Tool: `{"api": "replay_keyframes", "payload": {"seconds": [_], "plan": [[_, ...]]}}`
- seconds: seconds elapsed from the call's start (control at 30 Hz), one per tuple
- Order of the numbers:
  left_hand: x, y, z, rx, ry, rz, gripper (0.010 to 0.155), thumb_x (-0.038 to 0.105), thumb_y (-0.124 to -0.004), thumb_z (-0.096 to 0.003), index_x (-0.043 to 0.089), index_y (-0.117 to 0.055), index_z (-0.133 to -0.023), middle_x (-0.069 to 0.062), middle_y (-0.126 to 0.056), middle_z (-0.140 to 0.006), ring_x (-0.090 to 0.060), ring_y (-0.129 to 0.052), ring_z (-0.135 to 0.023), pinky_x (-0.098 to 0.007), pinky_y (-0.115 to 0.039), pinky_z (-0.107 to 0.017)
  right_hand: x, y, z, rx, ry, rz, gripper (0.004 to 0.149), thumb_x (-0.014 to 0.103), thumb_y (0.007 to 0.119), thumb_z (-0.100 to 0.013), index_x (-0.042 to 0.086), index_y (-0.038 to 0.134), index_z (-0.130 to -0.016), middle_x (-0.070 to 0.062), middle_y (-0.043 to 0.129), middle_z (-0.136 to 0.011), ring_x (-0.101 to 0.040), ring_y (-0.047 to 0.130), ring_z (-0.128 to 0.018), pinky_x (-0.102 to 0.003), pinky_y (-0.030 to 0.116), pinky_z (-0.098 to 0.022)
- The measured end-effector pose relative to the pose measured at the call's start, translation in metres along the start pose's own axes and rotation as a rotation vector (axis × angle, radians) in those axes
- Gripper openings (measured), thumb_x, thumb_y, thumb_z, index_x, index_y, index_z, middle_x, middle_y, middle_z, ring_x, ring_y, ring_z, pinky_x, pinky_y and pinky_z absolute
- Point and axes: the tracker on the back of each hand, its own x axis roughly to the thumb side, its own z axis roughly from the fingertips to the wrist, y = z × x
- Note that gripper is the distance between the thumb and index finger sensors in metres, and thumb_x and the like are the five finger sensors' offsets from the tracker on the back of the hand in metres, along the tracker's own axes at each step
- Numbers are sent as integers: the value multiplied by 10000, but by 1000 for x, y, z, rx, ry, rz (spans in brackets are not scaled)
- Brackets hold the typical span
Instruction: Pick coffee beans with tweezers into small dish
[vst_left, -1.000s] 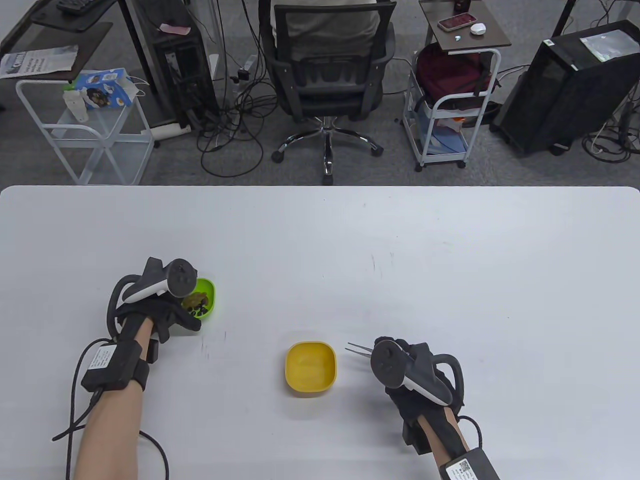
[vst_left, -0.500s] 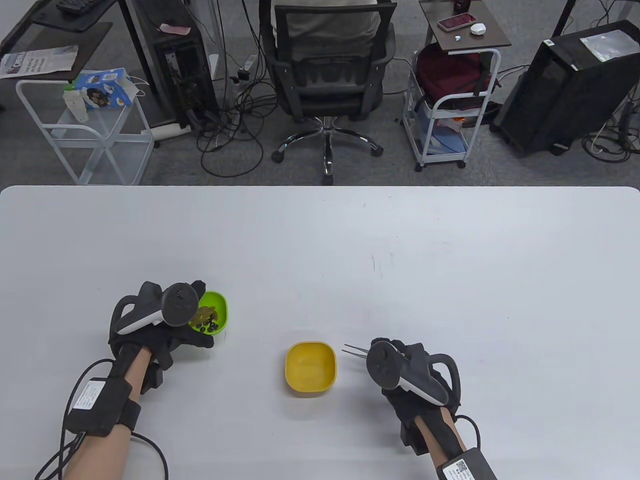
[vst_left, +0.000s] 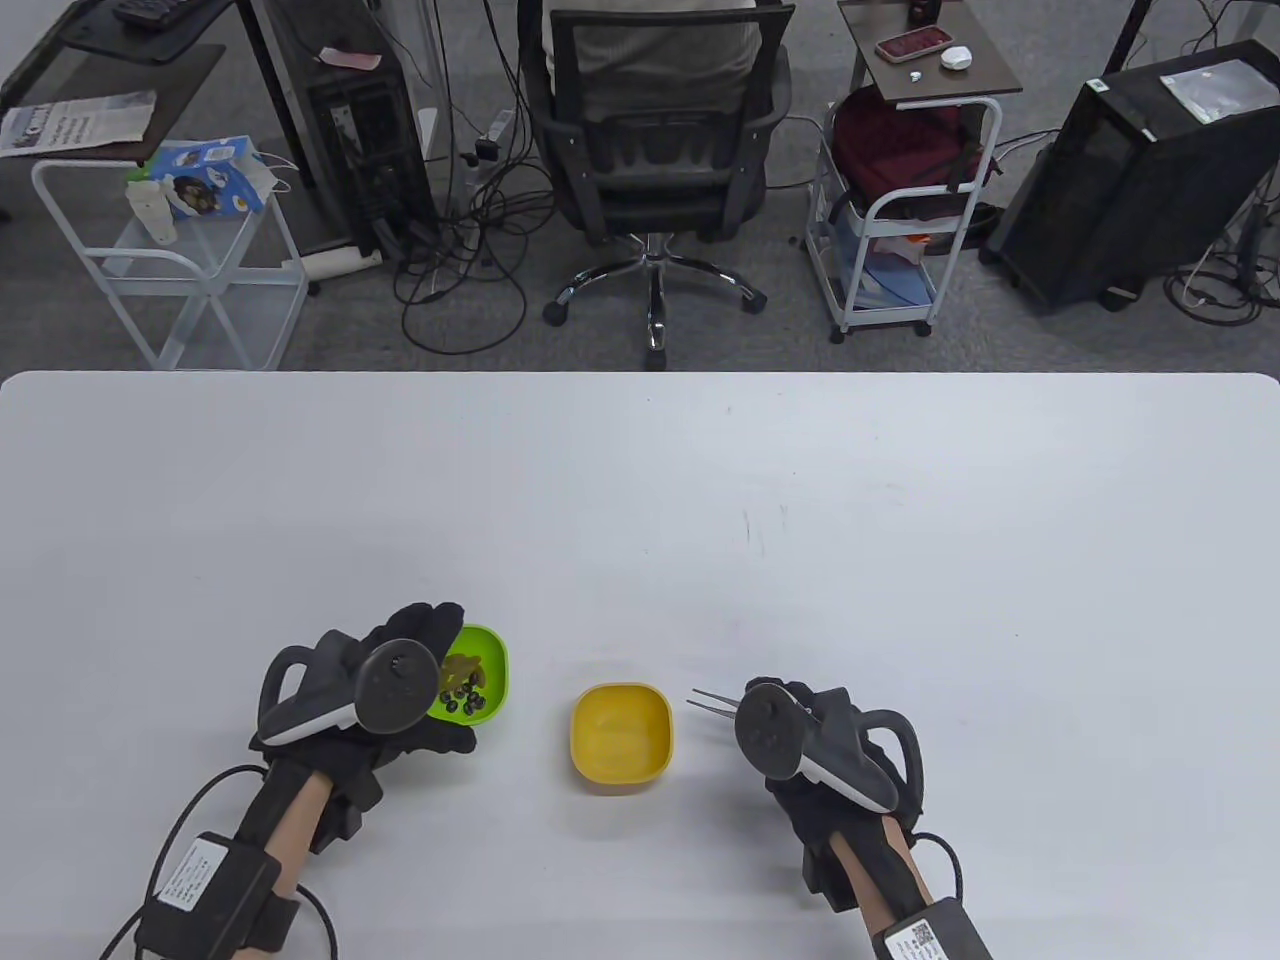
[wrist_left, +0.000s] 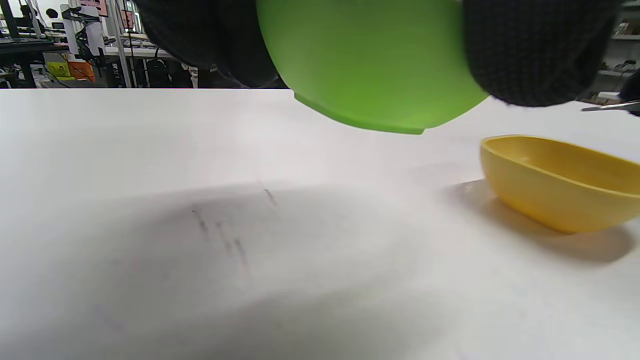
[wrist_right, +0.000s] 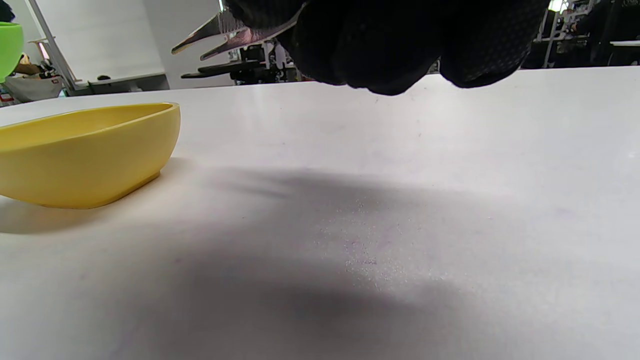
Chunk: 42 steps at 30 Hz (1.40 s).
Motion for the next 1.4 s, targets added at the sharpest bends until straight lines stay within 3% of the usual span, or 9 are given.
{"api": "replay_keyframes", "payload": {"seconds": [0.23,0.43,0.53,0.67,0.8,0.9,1.17,1.4], "plan": [[30,-2,10,40,-48,3,1140,648,-827,-356,-20,-443,-1196,-353,-579,-1209,-496,-817,-1011,-644,-699,-756,-1,0,0,0,7,5,491,274,584,-529,150,525,-1000,-68,809,-805,-243,881,-614,-579,704,-683],[46,-23,11,108,-79,48,1141,653,-830,-347,-13,-456,-1193,-345,-587,-1205,-490,-823,-1004,-641,-702,-753,-2,-1,1,-5,17,7,492,278,582,-530,148,524,-1001,-68,807,-805,-242,880,-612,-579,703,-682],[48,-29,16,189,-112,97,1140,655,-833,-339,-16,-471,-1185,-345,-600,-1195,-489,-835,-988,-642,-712,-743,-3,-1,1,-10,23,12,493,283,586,-529,150,527,-1000,-67,808,-801,-242,880,-609,-579,704,-681],[48,-30,21,200,-107,19,1140,667,-824,-334,-10,-477,-1183,-335,-605,-1194,-479,-837,-987,-637,-716,-741,-4,-1,1,-23,28,-1,490,286,591,-525,165,542,-998,-68,812,-796,-243,881,-605,-580,706,-678],[43,-32,20,203,-101,99,1138,668,-823,-335,-9,-478,-1182,-334,-603,-1193,-479,-834,-986,-639,-712,-741,-5,-1,1,-35,27,-14,480,285,591,-515,181,574,-983,-51,823,-784,-247,886,-594,-581,708,-676],[44,-31,21,209,-98,60,1139,674,-817,-332,-8,-482,-1181,-334,-607,-1191,-475,-838,-983,-636,-716,-739,-3,0,2,-47,13,-28,476,302,578,-512,186,591,-974,-54,830,-773,-248,888,-585,-582,709,-674],[46,-34,22,205,-108,53,1136,678,-805,-339,-12,-479,-1181,-338,-603,-1189,-476,-835,-982,-639,-711,-740,20,-17,11,-247,-98,-8,472,369,594,-479,240,645,-931,-16,863,-726,-222,908,-549,-554,733,-667],[49,-33,22,212,-120,48,1134,680,-795,-345,-12,-474,-1183,-340,-599,-1190,-479,-833,-980,-640,-708,-740,54,-31,7,-305,-188,38,459,383,646,-470,268,689,-912,-4,886,-712,-218,922,-548,-545,738,-673]]}}
